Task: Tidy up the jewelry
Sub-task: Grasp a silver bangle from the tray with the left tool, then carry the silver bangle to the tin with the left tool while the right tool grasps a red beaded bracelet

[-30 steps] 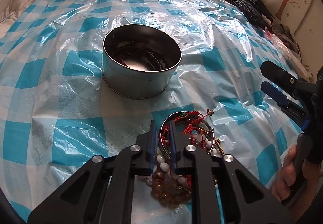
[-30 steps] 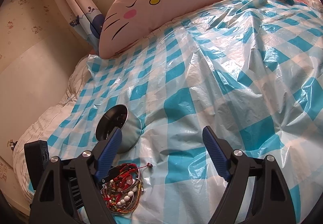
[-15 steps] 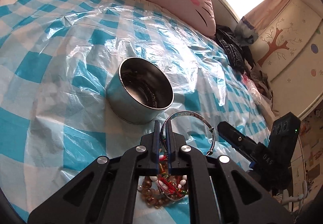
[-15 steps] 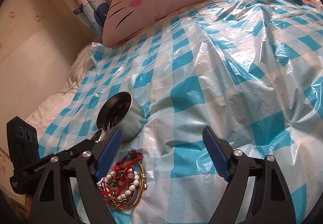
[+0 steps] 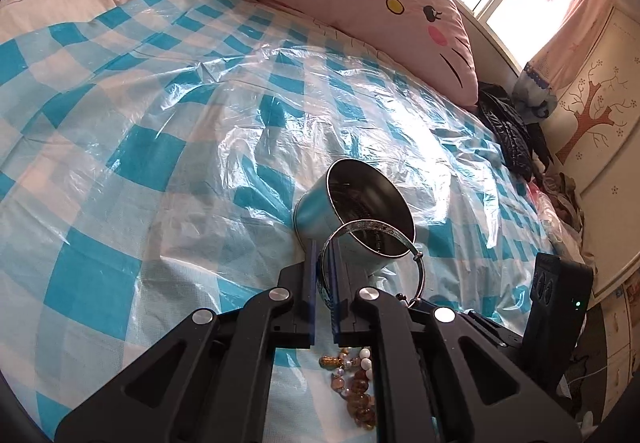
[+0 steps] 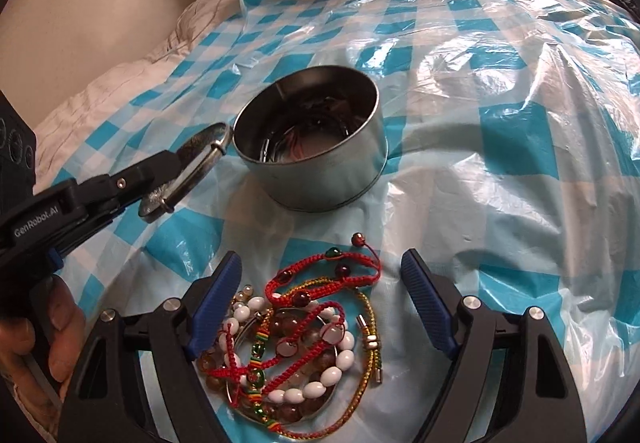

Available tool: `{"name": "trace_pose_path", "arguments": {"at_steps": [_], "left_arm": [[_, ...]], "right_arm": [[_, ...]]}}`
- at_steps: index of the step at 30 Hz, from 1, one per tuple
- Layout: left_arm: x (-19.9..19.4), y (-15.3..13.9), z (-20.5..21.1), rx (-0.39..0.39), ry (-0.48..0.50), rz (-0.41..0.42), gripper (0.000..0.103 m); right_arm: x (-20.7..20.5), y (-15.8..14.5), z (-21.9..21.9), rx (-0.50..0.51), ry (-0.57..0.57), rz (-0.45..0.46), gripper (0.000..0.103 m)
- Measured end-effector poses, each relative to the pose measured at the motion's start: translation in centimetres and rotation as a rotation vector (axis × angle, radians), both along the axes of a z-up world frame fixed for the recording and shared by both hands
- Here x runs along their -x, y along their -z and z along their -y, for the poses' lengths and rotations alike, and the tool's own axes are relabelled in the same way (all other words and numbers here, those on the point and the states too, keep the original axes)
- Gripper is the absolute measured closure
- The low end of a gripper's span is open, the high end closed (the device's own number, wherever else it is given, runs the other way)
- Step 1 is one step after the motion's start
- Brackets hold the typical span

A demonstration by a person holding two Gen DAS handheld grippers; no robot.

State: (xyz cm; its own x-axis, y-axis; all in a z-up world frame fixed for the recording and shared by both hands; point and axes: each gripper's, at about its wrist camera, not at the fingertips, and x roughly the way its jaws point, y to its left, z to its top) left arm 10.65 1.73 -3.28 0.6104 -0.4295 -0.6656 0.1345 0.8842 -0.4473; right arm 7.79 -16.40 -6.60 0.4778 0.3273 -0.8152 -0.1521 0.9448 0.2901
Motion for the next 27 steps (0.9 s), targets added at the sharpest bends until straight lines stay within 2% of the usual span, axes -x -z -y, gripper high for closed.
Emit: {"name": "trace_pose_path", "arguments": {"at_steps": [2, 4, 6, 8, 13, 16, 19, 27], "left_arm": [[0.1, 0.1, 0.0, -0.007, 0.004, -0.001, 0.098], [0.1, 0.2, 0.2, -0.016, 0.008, -0.002, 0.098], [0.2, 0.2, 0.2, -0.017, 0.013, -0.002, 0.098], [0.2, 0.2, 0.4, -0.021, 0.017, -0.003, 0.098], [0.3, 0.2, 0.7, -0.036, 0.024, 0.002, 0.098], [0.3, 0.2, 0.9, -0.044, 0.025, 0.003, 0.098], [0.3, 0.2, 1.0, -0.052, 0.027, 0.006, 0.098], [0.7, -0.3, 1.8, -0.119, 0.036, 0.045, 0.098]], "right_arm": [[-0.4, 0.3, -0.3, 0.028, -0.01, -0.004, 0.026], [-0.3, 0.2, -0.3, 0.061, -0.003, 0.005, 0.047], [-0.1, -0.1, 0.5, 0.022, 0.019, 0.015, 0.07], [0.3, -0.2, 1.5, -0.032, 0.042, 0.02, 0.084], [1.4, -1.4, 3.8, -0.168, 0.104, 0.066, 0.087], [1.8, -2.1, 5.4, -0.283, 0.139, 0.1, 0.087], [2.1, -2.4, 6.7, -0.34, 0.179, 0.122, 0.087], [2.3, -3.1, 6.4, -0.303, 0.167, 0.159, 0.087]]}}
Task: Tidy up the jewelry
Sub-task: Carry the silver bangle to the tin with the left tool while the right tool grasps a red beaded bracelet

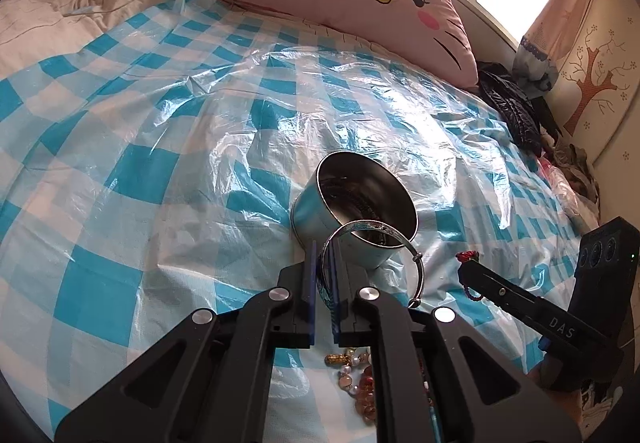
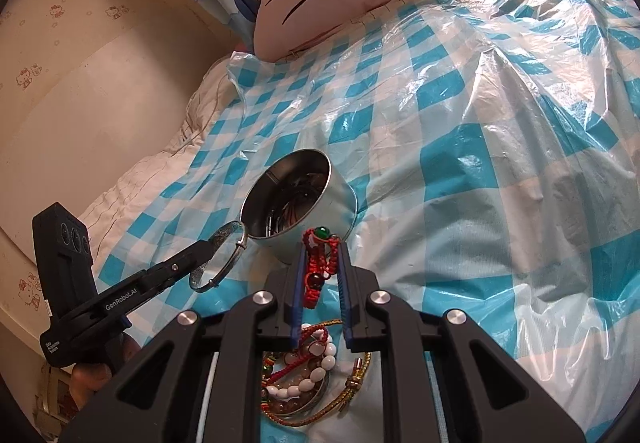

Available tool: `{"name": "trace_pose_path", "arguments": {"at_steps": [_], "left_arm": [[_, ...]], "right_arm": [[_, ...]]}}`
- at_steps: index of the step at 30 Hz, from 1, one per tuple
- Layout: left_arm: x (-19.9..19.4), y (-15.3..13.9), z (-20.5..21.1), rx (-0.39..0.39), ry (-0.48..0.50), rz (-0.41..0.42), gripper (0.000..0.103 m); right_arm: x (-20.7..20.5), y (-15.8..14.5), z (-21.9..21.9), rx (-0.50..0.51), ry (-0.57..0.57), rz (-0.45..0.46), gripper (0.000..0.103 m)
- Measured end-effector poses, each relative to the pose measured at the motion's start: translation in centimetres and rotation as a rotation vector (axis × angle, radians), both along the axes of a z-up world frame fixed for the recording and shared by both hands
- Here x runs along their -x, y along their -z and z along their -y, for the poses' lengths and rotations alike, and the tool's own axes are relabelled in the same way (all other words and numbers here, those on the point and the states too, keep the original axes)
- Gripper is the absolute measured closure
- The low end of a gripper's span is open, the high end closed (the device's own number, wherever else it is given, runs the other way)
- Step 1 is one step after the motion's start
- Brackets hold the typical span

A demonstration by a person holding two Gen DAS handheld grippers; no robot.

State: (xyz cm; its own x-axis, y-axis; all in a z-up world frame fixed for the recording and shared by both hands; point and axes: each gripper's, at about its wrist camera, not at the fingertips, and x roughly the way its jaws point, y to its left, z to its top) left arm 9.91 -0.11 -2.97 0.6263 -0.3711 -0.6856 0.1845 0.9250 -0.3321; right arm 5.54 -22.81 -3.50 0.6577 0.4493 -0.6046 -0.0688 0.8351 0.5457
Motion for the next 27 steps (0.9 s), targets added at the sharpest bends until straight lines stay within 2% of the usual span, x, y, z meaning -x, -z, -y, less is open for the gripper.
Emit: {"name": "trace_pose_path", "arguments": {"at_steps": [9, 27], "left_arm": [[0.4, -0.9, 0.9, -0.072, 0.007, 0.064, 0.098], [-1.0, -1.3, 1.1, -0.05, -0.001, 0.083, 0.098]], "right_arm": [[0.6, -1.8, -1.0, 0.046, -0.014, 0.103, 0.087], [-2.9, -3.9, -3.1, 0.056, -0.018, 0.145, 0.087]]}}
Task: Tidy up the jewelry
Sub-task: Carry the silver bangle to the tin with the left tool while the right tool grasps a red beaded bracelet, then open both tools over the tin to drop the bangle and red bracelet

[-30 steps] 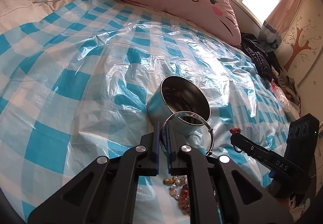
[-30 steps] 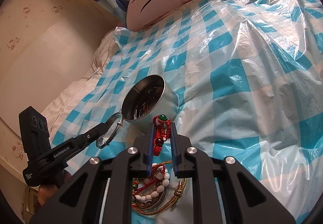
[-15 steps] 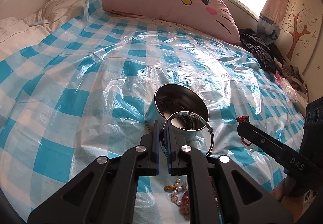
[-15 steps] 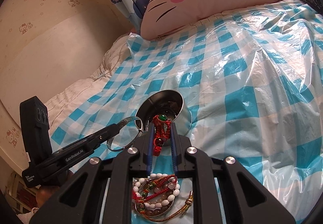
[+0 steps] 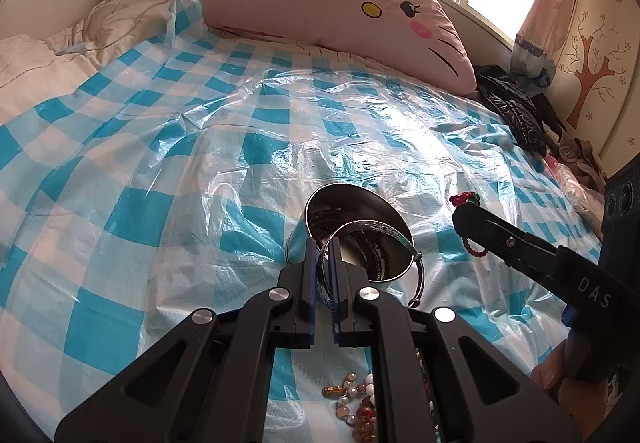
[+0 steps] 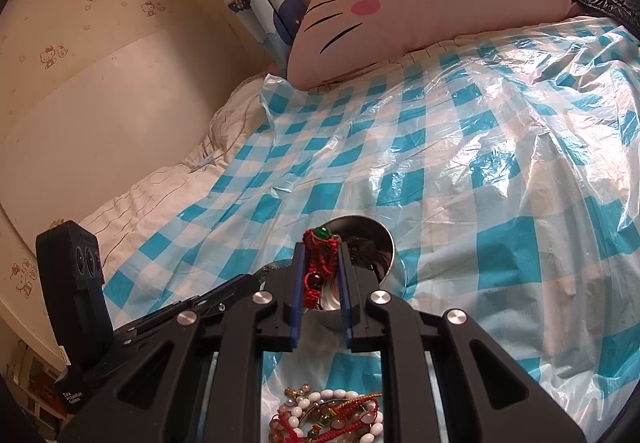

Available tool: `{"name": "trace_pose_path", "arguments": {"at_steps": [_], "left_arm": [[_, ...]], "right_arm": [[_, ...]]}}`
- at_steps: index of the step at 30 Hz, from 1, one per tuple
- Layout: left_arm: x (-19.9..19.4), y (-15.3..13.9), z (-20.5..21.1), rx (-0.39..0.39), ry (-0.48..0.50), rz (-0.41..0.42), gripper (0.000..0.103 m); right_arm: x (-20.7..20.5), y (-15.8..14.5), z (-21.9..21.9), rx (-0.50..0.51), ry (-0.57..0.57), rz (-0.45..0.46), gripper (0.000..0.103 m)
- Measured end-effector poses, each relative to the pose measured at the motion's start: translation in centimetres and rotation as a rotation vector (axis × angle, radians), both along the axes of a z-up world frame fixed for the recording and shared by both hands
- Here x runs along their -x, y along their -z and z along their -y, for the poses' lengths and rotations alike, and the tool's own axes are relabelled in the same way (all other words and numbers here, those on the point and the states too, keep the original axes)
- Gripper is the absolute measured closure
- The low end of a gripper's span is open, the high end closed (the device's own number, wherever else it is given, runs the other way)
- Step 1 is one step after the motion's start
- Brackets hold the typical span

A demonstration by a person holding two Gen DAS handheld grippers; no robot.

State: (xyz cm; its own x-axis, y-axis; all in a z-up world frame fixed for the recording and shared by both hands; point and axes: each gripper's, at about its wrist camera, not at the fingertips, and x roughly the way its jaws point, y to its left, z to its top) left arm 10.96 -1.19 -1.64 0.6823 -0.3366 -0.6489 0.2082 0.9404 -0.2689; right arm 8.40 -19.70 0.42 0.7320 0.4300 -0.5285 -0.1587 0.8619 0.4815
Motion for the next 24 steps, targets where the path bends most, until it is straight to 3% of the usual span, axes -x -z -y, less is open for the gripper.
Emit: {"name": "trace_pose_path", "arguments": {"at_steps": [15, 24], "left_arm": [[-3.3, -0.2, 2.3, -0.017, 0.013, 0.007, 0.098], [-5.5, 1.0, 3.3, -0.026, 0.011, -0.046, 0.097]], "right_arm": [[-1.7, 0.7, -0.1, 0.033, 0.0, -0.01, 0.087], [-4.2, 2.1, -1.3, 0.097, -0.023, -0.044, 0.086]]}}
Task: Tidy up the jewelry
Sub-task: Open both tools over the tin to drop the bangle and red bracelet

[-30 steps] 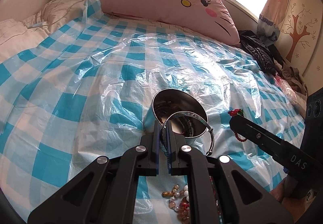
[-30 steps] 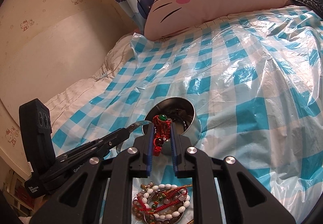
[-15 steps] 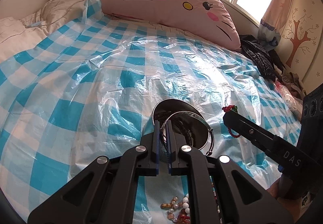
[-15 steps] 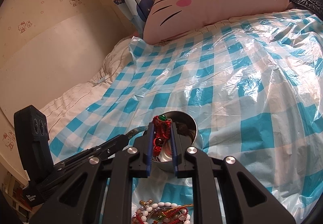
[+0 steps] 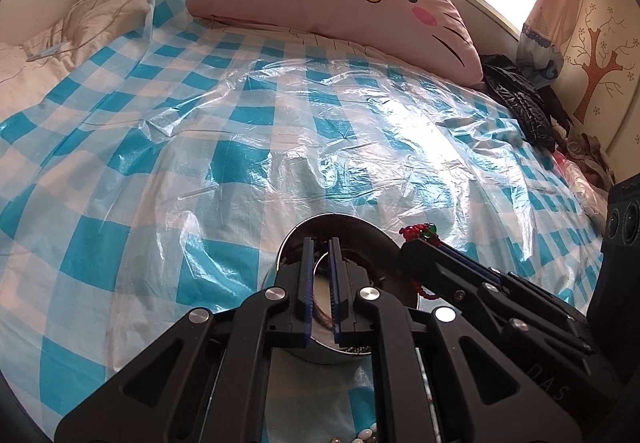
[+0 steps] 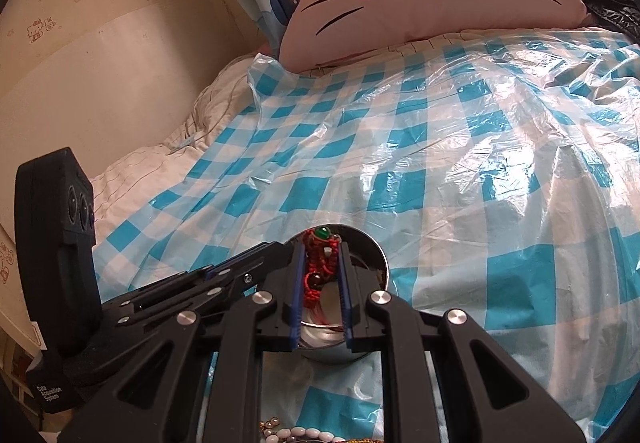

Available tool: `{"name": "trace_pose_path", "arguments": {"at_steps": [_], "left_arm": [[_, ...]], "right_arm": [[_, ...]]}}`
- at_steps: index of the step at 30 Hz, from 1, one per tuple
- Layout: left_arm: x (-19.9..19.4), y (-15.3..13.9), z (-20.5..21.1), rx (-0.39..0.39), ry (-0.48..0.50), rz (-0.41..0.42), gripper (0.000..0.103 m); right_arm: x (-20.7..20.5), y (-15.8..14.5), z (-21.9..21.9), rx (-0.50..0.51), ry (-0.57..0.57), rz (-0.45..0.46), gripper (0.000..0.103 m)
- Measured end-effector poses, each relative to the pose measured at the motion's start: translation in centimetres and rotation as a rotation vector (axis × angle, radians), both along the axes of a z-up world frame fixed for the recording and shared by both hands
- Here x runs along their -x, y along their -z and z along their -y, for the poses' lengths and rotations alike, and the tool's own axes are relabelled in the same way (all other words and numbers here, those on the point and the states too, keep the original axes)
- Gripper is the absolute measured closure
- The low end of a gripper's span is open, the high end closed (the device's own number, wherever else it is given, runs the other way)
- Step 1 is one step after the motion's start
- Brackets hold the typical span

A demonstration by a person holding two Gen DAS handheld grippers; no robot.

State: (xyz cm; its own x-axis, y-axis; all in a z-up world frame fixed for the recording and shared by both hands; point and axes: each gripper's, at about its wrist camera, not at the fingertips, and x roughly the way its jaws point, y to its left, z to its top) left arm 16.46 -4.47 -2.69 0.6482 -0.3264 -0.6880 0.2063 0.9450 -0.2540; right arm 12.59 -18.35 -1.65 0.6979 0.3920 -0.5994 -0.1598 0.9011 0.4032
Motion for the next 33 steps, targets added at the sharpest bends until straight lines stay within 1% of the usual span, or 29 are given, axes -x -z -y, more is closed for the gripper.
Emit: {"name": "trace_pose_path", "arguments": {"at_steps": [2, 3, 4, 5, 6, 8, 9, 10, 11, 15, 21, 28, 30, 33], "left_arm": [[0.1, 0.0, -0.6, -0.007, -0.019, 0.0, 0.093], [0.2, 0.0, -1.0, -0.005, -0.034, -0.002, 0.093], [0.4, 0.0, -1.5, -0.003, -0.05, -0.002, 0.09], [0.6, -0.1, -2.0, -0.005, -0.069, 0.0, 0.086], [0.8, -0.2, -2.4, -0.007, -0.086, 0.003, 0.084], [1.3, -0.4, -3.2, -0.012, -0.116, 0.012, 0.07], [1.5, -0.5, -3.4, -0.008, -0.125, 0.017, 0.066], [1.7, -0.6, -3.6, -0.003, -0.133, 0.024, 0.059], [1.8, -0.7, -3.7, 0.001, -0.138, 0.028, 0.055], [2.5, -0.8, -3.5, -0.006, -0.133, 0.025, 0.052], [4.6, -0.5, -3.0, -0.04, -0.122, 0.022, 0.048], [7.6, -0.3, -2.8, -0.062, -0.1, 0.004, 0.047], [8.6, -0.2, -2.7, -0.063, -0.092, -0.001, 0.047], [10.0, -0.1, -2.6, -0.07, -0.08, -0.008, 0.047]], "right_arm": [[-0.5, 0.3, -0.1, 0.009, -0.002, -0.01, 0.084], [-0.7, 0.6, -0.2, 0.014, -0.004, -0.02, 0.08], [-0.9, 0.8, -0.3, 0.013, -0.007, -0.03, 0.074], [-1.0, 1.0, -0.4, 0.019, -0.003, -0.033, 0.063], [-1.1, 1.1, -0.6, 0.024, -0.009, -0.031, 0.056], [-0.9, 1.2, -0.9, 0.04, -0.01, -0.027, 0.054], [-0.8, 1.2, -0.8, 0.043, -0.005, -0.026, 0.054], [-0.6, 1.1, -0.6, 0.039, 0.003, -0.023, 0.054], [-0.4, 1.0, -0.3, 0.033, 0.016, -0.021, 0.054], [1.3, 0.4, 1.5, 0.003, 0.094, -0.016, 0.044], [3.9, -0.2, 4.4, -0.021, 0.208, -0.016, 0.042], [8.4, -0.2, 6.0, -0.016, 0.274, -0.028, 0.039], [9.5, -0.2, 6.1, -0.008, 0.291, -0.026, 0.036], [10.7, -0.5, 6.4, -0.012, 0.325, -0.02, 0.034]]}}
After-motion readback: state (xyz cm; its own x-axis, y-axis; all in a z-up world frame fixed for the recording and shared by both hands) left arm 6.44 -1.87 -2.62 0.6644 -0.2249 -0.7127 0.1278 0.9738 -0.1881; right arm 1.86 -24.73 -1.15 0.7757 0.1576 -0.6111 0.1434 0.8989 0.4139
